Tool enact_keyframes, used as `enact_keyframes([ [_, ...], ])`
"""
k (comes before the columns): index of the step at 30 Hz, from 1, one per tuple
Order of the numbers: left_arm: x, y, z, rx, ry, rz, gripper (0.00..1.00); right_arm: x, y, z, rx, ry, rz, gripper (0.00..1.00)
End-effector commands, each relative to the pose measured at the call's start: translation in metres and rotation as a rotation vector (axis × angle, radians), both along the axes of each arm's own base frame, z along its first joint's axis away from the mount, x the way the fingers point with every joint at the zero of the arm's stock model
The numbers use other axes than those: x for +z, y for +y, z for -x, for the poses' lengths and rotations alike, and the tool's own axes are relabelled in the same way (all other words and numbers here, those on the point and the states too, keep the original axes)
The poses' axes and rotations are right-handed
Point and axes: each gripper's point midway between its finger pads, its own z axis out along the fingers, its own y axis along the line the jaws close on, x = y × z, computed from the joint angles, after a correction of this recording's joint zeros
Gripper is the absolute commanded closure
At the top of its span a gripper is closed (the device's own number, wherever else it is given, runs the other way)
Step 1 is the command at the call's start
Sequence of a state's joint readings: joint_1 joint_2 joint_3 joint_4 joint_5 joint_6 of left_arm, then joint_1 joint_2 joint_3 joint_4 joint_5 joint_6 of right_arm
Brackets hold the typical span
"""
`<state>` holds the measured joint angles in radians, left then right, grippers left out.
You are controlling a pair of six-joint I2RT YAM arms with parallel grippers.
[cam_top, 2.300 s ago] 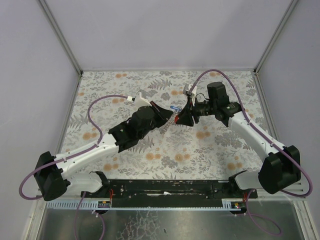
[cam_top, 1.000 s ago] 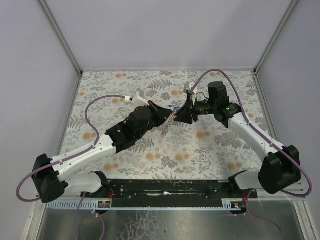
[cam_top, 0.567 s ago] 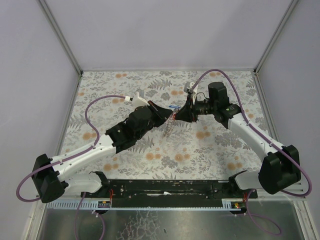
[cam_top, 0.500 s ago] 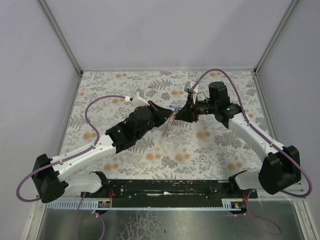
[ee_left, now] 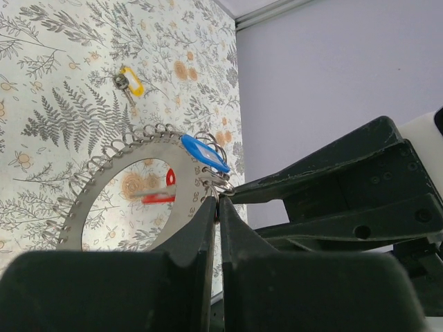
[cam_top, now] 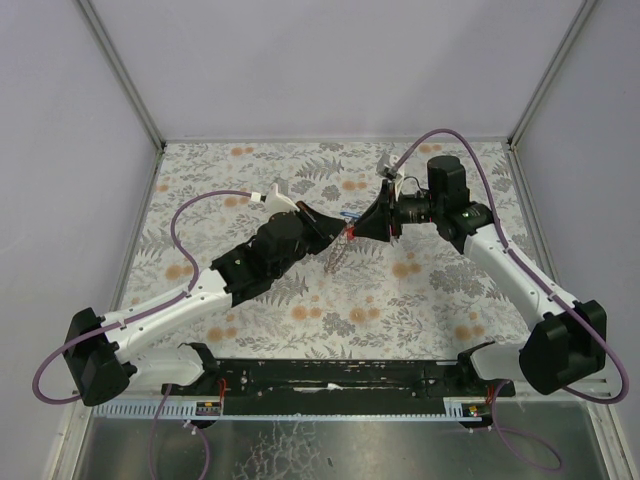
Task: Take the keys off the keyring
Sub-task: Pick up the key from the keyring.
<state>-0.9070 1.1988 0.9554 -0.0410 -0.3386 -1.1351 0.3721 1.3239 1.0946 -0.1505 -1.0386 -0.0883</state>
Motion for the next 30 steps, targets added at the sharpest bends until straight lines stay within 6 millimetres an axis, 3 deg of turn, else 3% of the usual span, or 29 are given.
enact_keyframes([
  [1, 0.032, -0.001, -0.001, -0.006, -0.055, 0.11, 1.0, 0.025, 0.007, -0.001, 0.022, -0.006, -0.08, 0.61],
  [15, 0.03, 0.006, -0.004, -0.011, -0.044, 0.137, 1.0, 0.024, -0.004, -0.008, -0.032, 0.033, -0.061, 0.57],
  [20, 0.031, 0.01, -0.005, -0.006, -0.046, 0.144, 1.0, 0.025, -0.006, 0.0, 0.0, 0.03, -0.054, 0.57],
  [23, 0.032, 0.011, -0.006, -0.007, -0.046, 0.146, 1.0, 0.024, -0.01, 0.002, 0.008, -0.022, -0.023, 0.52],
  [26, 0.031, 0.011, -0.007, -0.014, -0.043, 0.147, 1.0, 0.016, -0.019, -0.014, -0.052, -0.135, 0.071, 0.47],
  [30, 0.031, 0.01, -0.007, -0.02, -0.04, 0.145, 1.0, 0.029, -0.022, -0.022, -0.066, -0.218, 0.088, 0.48],
])
